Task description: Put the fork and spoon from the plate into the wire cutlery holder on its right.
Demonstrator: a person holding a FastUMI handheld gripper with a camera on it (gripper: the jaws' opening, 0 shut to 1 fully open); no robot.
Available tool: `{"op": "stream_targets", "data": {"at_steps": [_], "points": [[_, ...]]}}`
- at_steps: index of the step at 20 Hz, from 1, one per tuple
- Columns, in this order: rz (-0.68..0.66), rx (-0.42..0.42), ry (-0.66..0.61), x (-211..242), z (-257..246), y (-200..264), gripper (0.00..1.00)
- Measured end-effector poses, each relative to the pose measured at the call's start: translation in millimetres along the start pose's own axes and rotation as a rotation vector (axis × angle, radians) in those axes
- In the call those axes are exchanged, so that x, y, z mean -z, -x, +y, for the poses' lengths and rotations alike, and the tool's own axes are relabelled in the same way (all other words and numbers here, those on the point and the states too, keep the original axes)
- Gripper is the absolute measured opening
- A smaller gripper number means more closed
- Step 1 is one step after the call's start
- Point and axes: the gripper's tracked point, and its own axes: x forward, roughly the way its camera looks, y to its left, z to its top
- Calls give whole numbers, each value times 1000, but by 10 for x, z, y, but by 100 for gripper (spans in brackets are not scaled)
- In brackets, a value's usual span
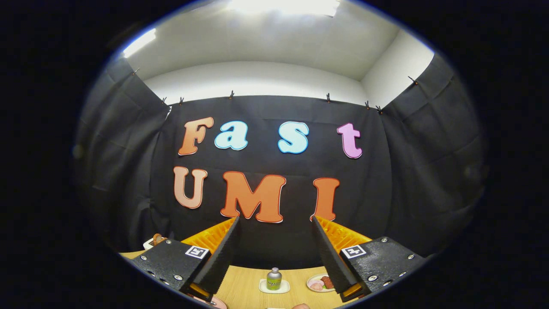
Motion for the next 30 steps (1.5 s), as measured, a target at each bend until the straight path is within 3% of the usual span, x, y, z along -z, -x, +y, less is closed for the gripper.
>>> {"op": "stream_targets", "data": {"at_steps": [5,10,20,30], "points": [[-24,-12,9,-106,52,47,96],[25,-55,5,99,206,80,96],[268,-245,-30,1034,968,277,97],[544,-387,51,2090,1588,543,95]]}}
